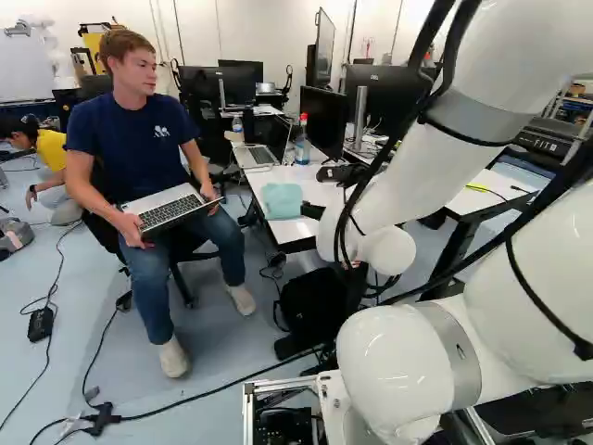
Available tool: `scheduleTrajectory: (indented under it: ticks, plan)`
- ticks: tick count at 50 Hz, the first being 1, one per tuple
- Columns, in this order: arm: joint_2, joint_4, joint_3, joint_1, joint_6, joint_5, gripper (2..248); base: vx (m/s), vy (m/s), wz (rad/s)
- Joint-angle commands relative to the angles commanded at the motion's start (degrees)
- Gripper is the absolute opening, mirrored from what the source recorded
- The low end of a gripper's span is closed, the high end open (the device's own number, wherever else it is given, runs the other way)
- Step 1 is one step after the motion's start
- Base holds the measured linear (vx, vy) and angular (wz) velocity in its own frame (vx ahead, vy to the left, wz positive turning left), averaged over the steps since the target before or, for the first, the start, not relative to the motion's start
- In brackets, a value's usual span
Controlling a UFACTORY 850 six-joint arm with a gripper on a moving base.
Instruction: Clean the table with the green towel
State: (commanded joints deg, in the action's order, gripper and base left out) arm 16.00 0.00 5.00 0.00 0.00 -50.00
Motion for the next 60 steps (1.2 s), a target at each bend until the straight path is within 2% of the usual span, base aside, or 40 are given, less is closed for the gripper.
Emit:
scheduleTrajectory:
  ticks: [41, 60]
  plan:
    - [0.0, 0.0, 0.1, 0.0, 0.0, 0.0, 247, 0.000, 0.000, 0.000]
    - [-2.8, 0.0, 4.8, 1.0, 0.0, 0.0, 247, 0.000, 0.000, 0.000]
